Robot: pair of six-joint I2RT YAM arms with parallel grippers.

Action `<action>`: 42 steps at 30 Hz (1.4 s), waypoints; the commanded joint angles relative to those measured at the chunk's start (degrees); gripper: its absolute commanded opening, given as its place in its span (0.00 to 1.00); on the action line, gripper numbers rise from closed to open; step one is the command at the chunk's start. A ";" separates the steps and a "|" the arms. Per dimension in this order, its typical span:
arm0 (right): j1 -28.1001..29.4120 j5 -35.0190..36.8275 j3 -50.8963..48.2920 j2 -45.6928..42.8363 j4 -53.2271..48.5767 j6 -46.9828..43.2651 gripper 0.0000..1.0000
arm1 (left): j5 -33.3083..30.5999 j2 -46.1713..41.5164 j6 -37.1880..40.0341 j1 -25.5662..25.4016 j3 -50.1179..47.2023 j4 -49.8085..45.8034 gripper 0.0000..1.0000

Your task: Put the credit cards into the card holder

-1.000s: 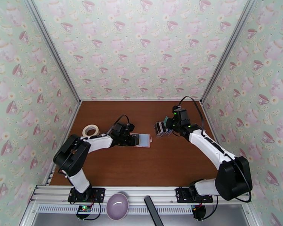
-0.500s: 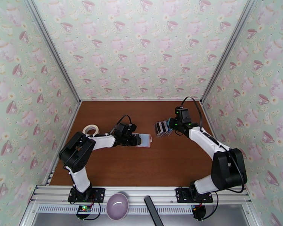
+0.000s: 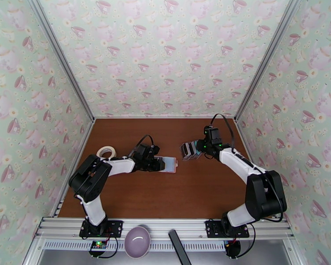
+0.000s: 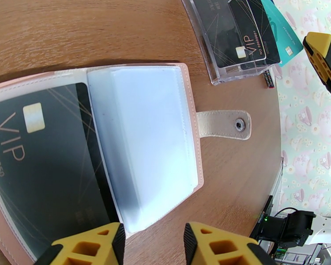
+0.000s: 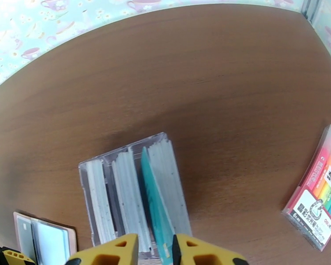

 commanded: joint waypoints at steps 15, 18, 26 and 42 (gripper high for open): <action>6.82 -9.07 -2.77 -15.64 -6.31 4.68 0.35 | -4.41 -1.85 0.87 1.66 0.00 -3.40 0.40; 13.66 -9.47 -4.58 -14.62 -4.79 6.90 0.32 | -5.09 -2.22 0.93 1.91 -0.05 -3.81 0.35; 25.11 -8.94 -7.59 -5.07 4.56 13.76 0.31 | -5.74 -2.20 0.52 2.08 -0.60 -3.84 0.32; 26.21 -5.65 5.43 14.07 2.50 16.73 0.38 | -4.95 -1.58 -0.98 1.47 -2.82 -0.85 0.32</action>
